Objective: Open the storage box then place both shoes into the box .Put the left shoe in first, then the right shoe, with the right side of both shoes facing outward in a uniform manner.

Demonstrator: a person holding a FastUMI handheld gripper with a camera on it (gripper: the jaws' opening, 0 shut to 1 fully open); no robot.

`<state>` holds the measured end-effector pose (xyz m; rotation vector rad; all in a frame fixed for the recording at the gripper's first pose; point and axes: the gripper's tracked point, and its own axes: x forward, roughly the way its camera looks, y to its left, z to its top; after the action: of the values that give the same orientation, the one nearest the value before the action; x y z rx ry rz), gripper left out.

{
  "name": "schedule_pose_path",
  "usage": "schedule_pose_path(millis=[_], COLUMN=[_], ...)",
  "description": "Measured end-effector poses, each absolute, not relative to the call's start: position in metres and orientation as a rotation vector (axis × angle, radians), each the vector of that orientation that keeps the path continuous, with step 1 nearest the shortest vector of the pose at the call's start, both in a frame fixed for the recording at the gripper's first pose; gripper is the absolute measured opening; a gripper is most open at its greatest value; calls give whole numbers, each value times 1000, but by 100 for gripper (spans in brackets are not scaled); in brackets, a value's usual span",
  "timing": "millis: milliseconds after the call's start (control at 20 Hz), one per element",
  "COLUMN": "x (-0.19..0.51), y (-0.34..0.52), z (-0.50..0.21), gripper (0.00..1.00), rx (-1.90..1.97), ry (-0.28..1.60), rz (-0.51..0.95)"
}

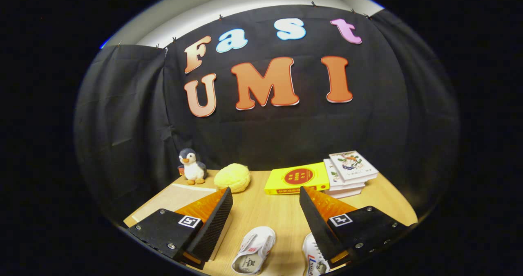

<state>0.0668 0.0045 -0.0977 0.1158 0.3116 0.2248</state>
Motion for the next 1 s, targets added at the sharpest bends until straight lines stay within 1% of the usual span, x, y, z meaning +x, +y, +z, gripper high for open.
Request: schedule_pose_path(millis=[150, 400, 650, 1000], x=[67, 56, 53, 42], y=[18, 47, 72, 128], z=[-123, -171, -205, -217], gripper=[98, 99, 99, 98], rx=[205, 332, 498, 747], ry=[405, 590, 748, 896], rz=[279, 409, 502, 691])
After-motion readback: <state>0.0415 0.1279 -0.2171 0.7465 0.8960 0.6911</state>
